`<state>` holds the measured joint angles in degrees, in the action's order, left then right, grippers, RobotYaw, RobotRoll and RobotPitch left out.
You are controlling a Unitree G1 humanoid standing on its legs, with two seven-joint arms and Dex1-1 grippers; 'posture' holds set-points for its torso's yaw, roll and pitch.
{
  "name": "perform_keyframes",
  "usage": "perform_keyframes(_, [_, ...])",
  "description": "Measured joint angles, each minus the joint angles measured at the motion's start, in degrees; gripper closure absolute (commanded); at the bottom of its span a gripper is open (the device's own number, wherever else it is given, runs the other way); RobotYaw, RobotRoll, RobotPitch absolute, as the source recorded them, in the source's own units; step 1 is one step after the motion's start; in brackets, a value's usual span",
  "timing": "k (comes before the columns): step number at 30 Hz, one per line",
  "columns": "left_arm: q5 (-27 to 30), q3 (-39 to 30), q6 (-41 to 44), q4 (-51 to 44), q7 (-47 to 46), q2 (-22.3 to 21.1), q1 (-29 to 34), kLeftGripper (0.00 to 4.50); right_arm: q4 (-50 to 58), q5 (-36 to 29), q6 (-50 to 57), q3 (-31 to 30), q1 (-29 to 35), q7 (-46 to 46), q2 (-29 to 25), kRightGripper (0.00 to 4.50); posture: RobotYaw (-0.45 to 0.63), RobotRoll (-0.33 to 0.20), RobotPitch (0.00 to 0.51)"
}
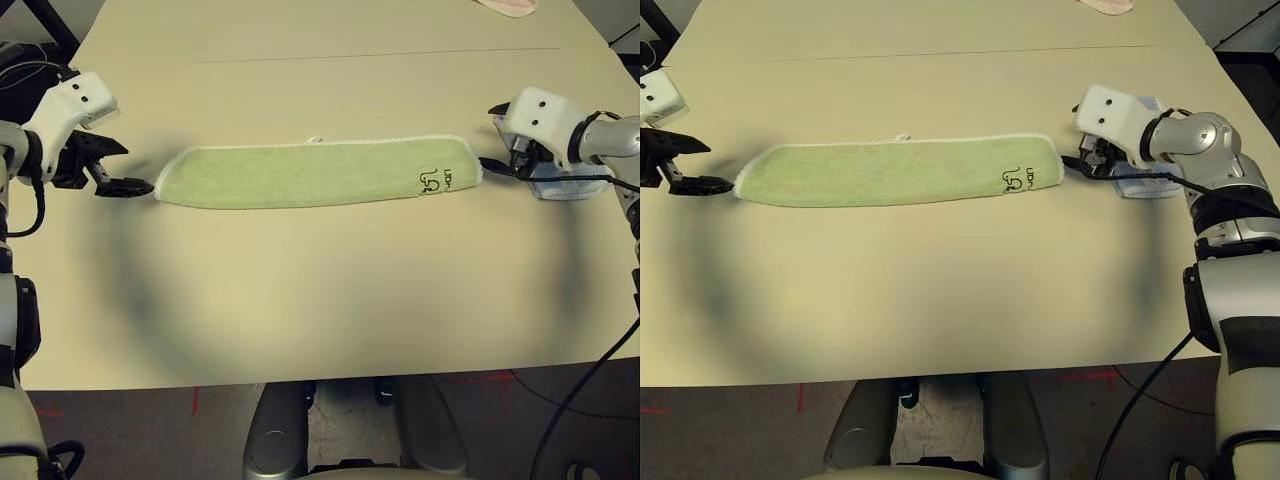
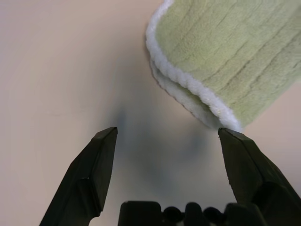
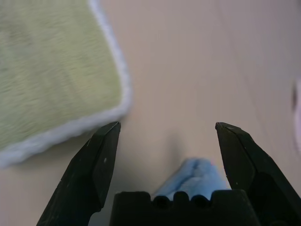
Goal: Fold the towel and set it aside.
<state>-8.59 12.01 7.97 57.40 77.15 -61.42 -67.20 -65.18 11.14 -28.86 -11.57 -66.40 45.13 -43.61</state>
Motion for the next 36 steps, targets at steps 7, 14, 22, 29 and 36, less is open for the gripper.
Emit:
perform_keyframes(7, [4.81,-8.28,5.76,-3.46,-5.6,2.91,-1.12,0.04,1.4,-9.22,5.58,9.04,0.15,4.54,3.31,0.04,0.11,0.0,0.252])
perform_keyframes(14, [15.94,-18.19,18.36,-17.57,-8.6,7.51,7.15,0.04,14.71,-22.84,25.59,18.52,9.67,9.73,7.56,0.04,0.11,0.0,0.247])
perform_keyframes(22, [25.87,-22.36,27.74,-37.73,-10.77,12.58,21.05,0.04,36.4,-33.13,44.93,23.99,22.99,5.25,10.24,0.04,0.1,0.0,0.241])
perform_keyframes(29, [33.38,-25.5,29.18,-48.46,-15.36,18.95,27.62,0.04,48.24,-39.72,54.39,26.34,31.82,3.42,10.91,0.04,0.09,0.0,0.238])
perform_keyframes(36, [34.88,-22.06,23.5,-52.32,-13.21,20.87,32.56,0.04,51.53,-40.35,55.45,26.37,36.18,3.17,9.98,0.04,0.09,0.0,0.237])
